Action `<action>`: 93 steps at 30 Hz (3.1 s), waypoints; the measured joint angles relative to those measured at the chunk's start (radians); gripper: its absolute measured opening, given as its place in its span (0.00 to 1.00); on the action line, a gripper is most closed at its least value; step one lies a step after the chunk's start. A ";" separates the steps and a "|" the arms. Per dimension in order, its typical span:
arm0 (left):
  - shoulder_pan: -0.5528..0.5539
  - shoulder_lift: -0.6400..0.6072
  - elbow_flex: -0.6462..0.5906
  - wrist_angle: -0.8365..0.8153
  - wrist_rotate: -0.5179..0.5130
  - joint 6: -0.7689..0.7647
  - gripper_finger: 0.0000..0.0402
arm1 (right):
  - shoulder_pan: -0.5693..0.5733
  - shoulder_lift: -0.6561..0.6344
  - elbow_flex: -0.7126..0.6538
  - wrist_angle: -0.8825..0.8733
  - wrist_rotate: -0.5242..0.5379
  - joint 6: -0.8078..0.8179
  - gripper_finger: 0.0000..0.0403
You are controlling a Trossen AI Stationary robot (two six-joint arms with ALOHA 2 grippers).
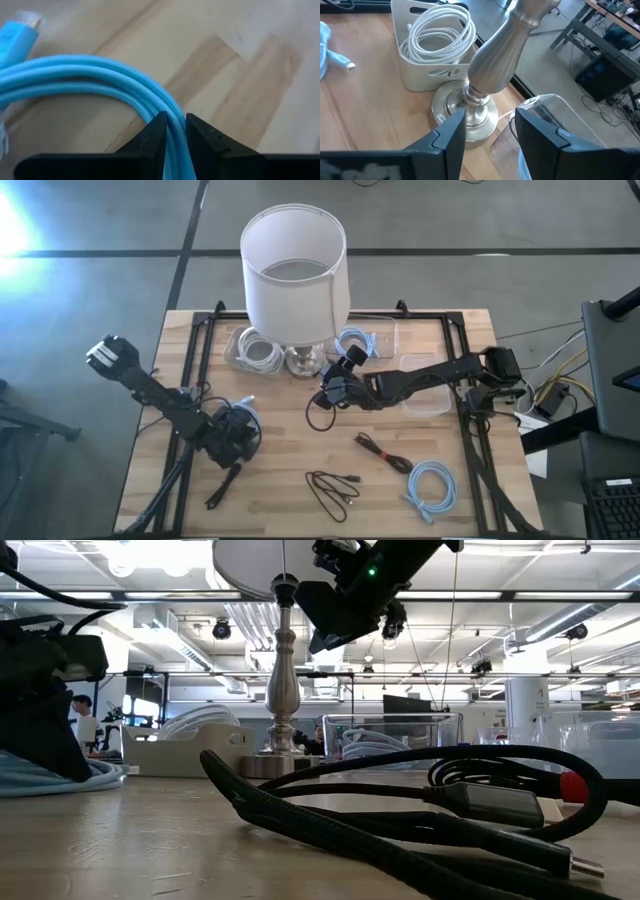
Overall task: Pick & Place USB Port
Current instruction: Put the left blue HDMI cable into the left transparent bin
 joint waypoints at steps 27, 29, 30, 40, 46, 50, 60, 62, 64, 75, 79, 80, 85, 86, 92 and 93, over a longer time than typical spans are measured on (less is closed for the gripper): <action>0.012 -0.010 -0.067 -0.004 -0.090 0.116 0.26 | 0.000 0.000 0.000 0.001 -0.122 -0.003 0.41; 0.013 -0.010 -0.072 -0.007 -0.088 0.107 0.14 | 0.000 0.000 0.000 0.002 -0.220 -0.012 0.41; 0.013 -0.010 -0.072 -0.003 -0.090 0.108 0.08 | 0.000 0.000 0.000 0.001 -0.278 -0.027 0.41; 0.013 -0.016 0.030 0.184 -0.110 0.455 0.04 | 0.041 0.000 0.000 0.068 -0.720 -0.313 0.41; 0.016 -0.016 0.116 0.254 -0.123 0.674 0.05 | 0.095 0.000 -0.001 0.205 -0.735 -0.526 0.41; 0.025 -0.016 0.158 0.255 -0.130 0.751 0.05 | 0.113 0.000 -0.001 0.228 -0.824 -0.558 0.41; 0.069 -0.016 0.248 0.281 -0.128 0.951 0.06 | 0.116 0.081 -0.001 0.261 -0.847 -0.599 0.41; 0.077 -0.016 0.249 0.296 -0.111 0.963 0.06 | 0.117 0.091 -0.001 0.277 -0.810 -0.640 0.41; 0.081 -0.016 0.243 0.299 -0.108 0.963 0.06 | 0.124 0.094 -0.001 0.284 -0.753 -0.685 0.41; 0.087 -0.011 0.234 0.324 -0.078 0.977 0.06 | 0.133 0.098 0.002 0.294 -0.661 -0.778 0.41; 0.092 -0.011 0.229 0.283 -0.078 0.932 0.06 | 0.140 0.098 0.002 0.323 -0.666 -0.808 0.39; 0.092 -0.011 0.229 0.277 -0.078 0.930 0.06 | 0.140 0.098 0.002 0.333 -0.665 -0.815 0.39; 0.092 -0.011 0.229 0.301 -0.080 0.936 0.06 | 0.132 0.098 0.002 0.339 -0.665 -0.835 0.35; 0.092 -0.011 0.229 0.310 -0.081 0.945 0.06 | 0.131 0.098 0.002 0.338 -0.666 -0.825 0.35; 0.093 -0.011 0.231 0.370 -0.086 1.020 0.06 | 0.123 0.098 0.002 0.330 -0.669 -0.795 0.34; 0.093 -0.011 0.233 0.373 -0.084 1.025 0.06 | 0.124 0.098 0.002 0.326 -0.668 -0.795 0.34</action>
